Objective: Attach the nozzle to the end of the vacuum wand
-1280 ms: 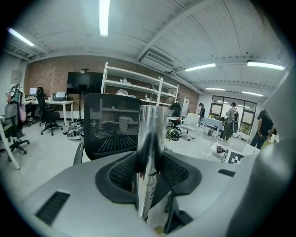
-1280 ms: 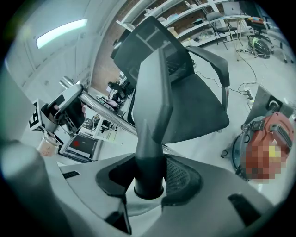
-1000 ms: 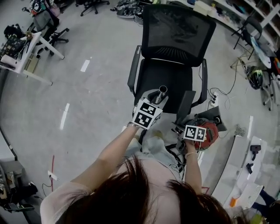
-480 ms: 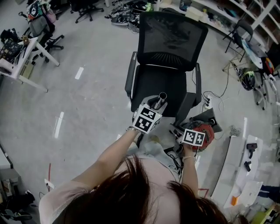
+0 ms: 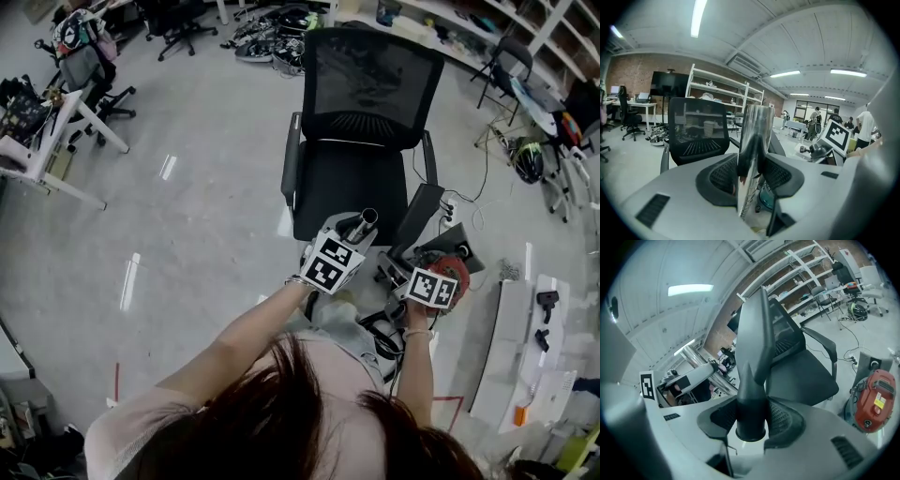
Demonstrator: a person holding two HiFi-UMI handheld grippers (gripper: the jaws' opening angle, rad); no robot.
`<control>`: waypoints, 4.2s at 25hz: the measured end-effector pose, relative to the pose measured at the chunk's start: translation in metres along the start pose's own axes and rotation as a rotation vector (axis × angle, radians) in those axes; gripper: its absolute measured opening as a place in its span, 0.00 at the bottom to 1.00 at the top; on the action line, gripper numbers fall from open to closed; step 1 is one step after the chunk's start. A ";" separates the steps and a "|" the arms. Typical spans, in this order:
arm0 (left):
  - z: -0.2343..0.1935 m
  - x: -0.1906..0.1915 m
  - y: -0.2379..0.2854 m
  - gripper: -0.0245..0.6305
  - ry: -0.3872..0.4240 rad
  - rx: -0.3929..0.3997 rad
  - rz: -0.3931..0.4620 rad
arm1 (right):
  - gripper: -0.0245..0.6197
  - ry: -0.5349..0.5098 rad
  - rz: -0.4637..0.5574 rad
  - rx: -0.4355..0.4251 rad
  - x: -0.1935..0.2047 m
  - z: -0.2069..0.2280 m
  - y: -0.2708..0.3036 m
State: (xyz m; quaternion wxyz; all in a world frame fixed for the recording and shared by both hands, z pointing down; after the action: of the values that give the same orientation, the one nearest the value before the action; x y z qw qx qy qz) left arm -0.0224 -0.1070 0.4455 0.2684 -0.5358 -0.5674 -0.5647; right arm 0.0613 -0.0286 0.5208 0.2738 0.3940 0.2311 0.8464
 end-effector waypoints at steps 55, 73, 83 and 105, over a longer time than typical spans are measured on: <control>0.116 0.017 0.012 0.29 0.050 -0.089 0.010 | 0.32 -0.300 0.198 -0.454 -0.094 -0.091 -0.106; 0.115 0.013 0.012 0.29 0.053 -0.057 0.007 | 0.32 -0.259 0.231 -0.477 -0.094 -0.095 -0.112; 0.106 0.014 0.009 0.29 0.050 -0.041 0.006 | 0.32 -0.256 0.269 -0.504 -0.090 -0.104 -0.111; 0.088 0.012 0.004 0.29 0.047 0.006 0.012 | 0.32 -0.522 0.357 -0.386 -0.075 -0.137 -0.098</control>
State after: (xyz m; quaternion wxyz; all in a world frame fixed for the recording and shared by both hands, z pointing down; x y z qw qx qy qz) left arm 0.0049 -0.0225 0.4382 0.2869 -0.5249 -0.5593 -0.5738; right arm 0.0212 -0.0282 0.3409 0.2408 0.5718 -0.0830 0.7799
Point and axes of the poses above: the fingertips, and each gripper's own axes: y forward along the fingers, z to its right, x out of its underside, the point moved 3 cm from there along -y, backward along the fingers, and after that the axes turned 9 degrees about x, right-handed, at the moved point
